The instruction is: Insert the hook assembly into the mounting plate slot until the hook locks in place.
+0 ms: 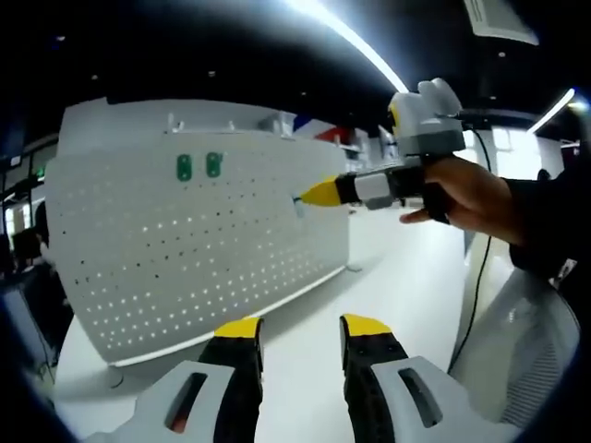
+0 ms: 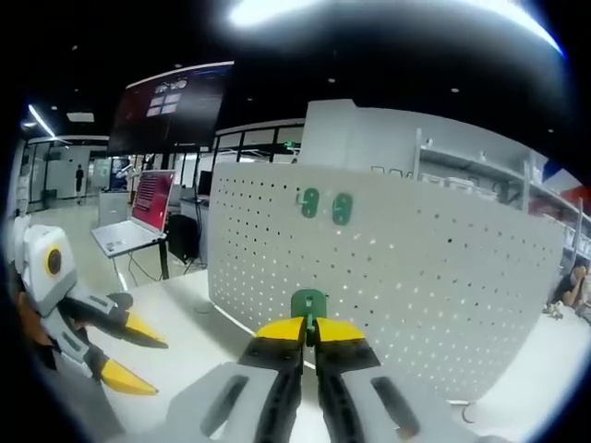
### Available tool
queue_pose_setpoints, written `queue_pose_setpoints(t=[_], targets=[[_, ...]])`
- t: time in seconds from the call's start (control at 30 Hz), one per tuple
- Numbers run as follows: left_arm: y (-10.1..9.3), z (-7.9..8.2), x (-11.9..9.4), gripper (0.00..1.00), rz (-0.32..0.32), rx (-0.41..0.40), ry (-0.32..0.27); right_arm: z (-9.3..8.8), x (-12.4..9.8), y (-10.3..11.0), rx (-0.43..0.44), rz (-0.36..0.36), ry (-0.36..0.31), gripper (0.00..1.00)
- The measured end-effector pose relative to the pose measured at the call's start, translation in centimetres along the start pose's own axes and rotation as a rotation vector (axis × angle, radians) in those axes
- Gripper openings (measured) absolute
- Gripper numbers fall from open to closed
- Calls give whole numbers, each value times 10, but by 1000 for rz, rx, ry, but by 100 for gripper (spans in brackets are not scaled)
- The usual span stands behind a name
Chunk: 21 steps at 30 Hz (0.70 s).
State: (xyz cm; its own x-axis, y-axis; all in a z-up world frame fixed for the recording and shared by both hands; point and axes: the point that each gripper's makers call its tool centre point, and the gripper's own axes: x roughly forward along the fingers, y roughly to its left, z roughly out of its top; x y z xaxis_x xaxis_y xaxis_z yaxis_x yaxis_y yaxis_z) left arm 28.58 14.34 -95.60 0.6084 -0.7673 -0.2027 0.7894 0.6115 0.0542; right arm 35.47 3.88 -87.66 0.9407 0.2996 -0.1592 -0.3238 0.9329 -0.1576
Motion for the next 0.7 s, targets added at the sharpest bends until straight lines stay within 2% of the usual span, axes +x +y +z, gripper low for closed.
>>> queue_pose_setpoints(t=[0.3,0.7], targets=[[-8,-9,6,33,-31,50,28,12,10,-16,22,-46,-25,1],[-10,-19,7,31,-58,44,50,21,37,-39,43,-113,-52,1]])
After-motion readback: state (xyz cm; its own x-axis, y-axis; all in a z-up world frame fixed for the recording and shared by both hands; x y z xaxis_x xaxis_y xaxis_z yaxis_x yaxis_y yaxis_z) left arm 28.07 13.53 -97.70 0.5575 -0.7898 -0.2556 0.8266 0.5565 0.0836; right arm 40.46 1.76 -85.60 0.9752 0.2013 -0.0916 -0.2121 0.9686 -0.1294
